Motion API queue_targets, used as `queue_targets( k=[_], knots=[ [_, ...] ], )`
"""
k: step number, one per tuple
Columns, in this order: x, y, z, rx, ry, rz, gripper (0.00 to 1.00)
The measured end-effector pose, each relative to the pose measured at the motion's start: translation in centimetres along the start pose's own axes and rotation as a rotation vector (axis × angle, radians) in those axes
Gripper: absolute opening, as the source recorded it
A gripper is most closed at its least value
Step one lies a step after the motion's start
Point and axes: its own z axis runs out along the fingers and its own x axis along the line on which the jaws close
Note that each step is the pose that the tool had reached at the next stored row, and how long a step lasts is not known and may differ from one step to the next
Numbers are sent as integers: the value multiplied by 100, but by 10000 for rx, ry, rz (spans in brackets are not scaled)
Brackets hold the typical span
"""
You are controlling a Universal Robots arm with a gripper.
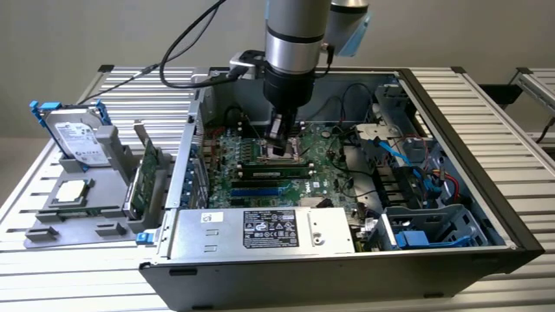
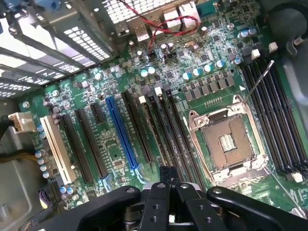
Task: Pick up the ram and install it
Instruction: 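Press down the ram until it locks into place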
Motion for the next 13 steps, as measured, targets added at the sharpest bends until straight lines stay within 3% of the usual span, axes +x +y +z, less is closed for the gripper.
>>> queue_targets(
  k=[13],
  knots=[
    [-3, -2, 53, -111, -91, 2321, 11]
  ],
)
